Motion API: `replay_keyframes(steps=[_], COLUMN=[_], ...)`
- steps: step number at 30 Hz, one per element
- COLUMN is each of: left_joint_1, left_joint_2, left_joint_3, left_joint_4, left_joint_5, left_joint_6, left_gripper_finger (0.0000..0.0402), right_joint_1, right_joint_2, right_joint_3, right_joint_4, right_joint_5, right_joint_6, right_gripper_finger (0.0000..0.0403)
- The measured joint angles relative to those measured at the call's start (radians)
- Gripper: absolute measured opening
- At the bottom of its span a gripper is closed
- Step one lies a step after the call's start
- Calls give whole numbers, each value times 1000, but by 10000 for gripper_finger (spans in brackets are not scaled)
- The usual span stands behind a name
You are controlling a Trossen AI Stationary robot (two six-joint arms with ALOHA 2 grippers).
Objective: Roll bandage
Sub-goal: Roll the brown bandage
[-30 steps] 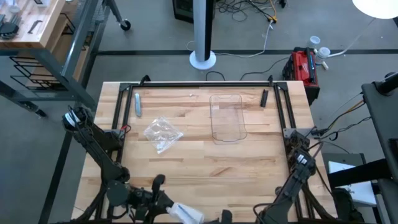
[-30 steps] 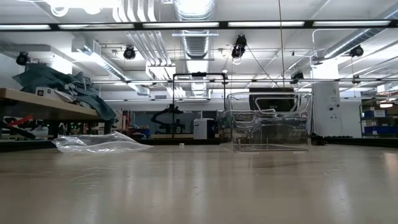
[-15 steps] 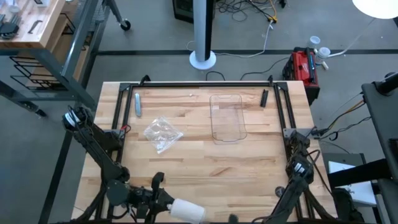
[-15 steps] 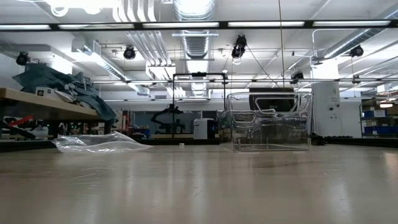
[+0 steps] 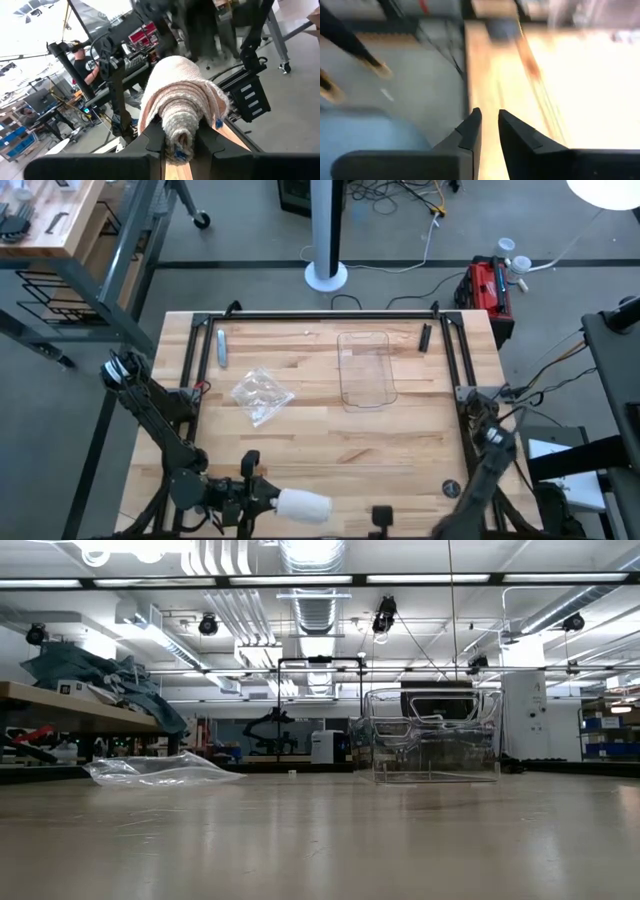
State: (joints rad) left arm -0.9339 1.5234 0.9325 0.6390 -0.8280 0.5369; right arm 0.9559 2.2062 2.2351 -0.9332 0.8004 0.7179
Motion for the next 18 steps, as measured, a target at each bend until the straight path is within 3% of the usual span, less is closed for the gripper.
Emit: replay_keyframes(steps=[4,11,18], left_joint_1=[-6,-6,-7], left_joint_2=[0,0,-1], left_joint_3=[0,0,0], left_joint_4=[6,4,76], left_joint_5=[0,4,-65], left_joint_6=[-3,-1,20], left_gripper_finger=[39,40,40], right_joint_1=[14,82,4], right_joint_2=[-17,-24,7], right_joint_3=[22,49,-34], right_joint_4=[-52,54,116], right_joint_5=[27,339,389], right_joint_6=[47,-131,-52], right_gripper_finger=[41,29,74])
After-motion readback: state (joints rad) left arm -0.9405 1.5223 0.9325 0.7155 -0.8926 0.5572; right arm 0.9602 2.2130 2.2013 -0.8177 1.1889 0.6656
